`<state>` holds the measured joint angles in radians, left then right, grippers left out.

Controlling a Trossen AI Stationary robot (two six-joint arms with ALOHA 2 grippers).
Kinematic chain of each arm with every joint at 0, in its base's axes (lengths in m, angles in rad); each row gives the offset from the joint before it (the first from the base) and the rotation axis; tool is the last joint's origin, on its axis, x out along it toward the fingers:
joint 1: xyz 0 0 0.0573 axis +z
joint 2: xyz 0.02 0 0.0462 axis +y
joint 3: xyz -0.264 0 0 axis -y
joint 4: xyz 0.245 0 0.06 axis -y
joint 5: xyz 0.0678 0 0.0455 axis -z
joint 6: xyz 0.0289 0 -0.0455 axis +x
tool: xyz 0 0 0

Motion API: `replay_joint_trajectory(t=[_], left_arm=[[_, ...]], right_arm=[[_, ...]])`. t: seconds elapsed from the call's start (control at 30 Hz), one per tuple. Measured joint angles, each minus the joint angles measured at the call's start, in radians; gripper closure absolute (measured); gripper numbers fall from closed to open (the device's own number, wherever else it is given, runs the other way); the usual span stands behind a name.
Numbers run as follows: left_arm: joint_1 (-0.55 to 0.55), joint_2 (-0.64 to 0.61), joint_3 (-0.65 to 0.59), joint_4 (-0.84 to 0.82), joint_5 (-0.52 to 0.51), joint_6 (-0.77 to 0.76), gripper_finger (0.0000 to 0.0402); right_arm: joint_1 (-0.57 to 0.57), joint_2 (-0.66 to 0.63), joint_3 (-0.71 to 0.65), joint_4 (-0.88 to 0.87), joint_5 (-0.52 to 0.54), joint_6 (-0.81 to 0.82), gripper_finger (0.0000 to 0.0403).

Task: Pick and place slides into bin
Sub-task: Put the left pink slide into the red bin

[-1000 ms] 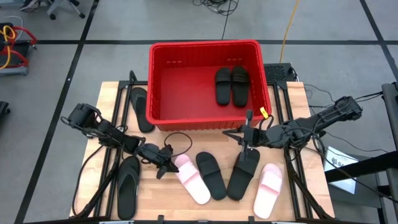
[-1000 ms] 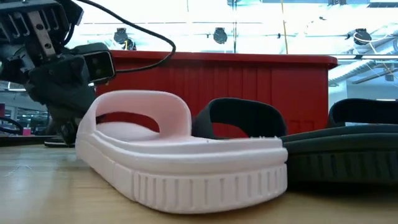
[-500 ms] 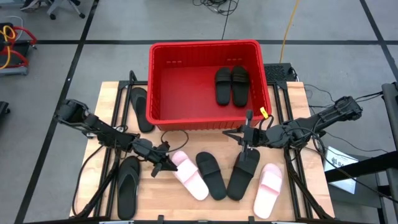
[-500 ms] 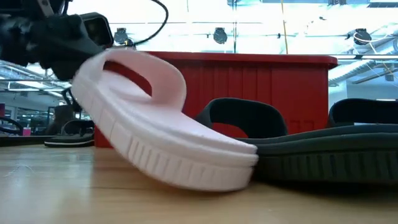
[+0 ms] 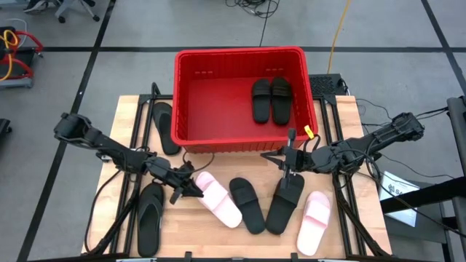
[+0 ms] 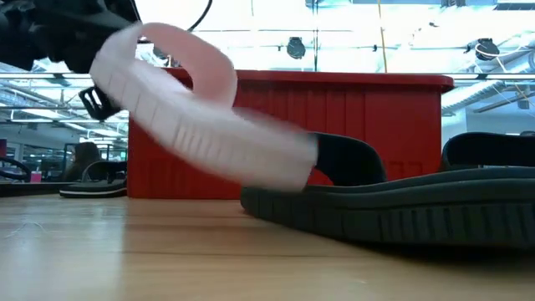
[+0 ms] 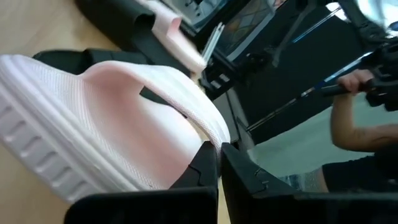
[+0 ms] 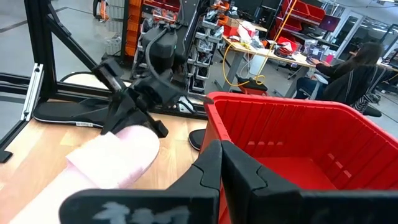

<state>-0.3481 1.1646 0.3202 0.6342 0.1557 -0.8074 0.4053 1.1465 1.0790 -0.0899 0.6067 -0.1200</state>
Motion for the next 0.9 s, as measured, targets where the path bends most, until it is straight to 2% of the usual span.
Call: replay_joint_trajectory(t=[0.37,0.47,0.6,0.8,0.9], left_arm=[[0.001,-0.179,0.001,-0.039,0.030,-0.068,0.0401],[0.001,-0.220,0.038,-0.100,0.031,-0.062,0.0401],[0.001,-0.263,0.156,-0.293,0.033,0.009,0.0401],[0.011,-0.265,0.435,-0.761,0.023,0.190,0.0401],[0.037,-0.256,0.564,-0.928,-0.006,0.272,0.0401]], right_arm=[[0.000,0.000,0.000,-0.005,-0.001,0.000,0.0403],[0.000,0.000,0.000,-0.005,-0.001,0.000,0.0403],[0.000,0.000,0.000,-0.005,-0.001,0.000,0.0403],[0.000,0.000,0.000,-0.005,-0.001,-0.004,0.0403],[0.000,0.000,0.000,-0.005,-0.001,-0.004,0.0403]])
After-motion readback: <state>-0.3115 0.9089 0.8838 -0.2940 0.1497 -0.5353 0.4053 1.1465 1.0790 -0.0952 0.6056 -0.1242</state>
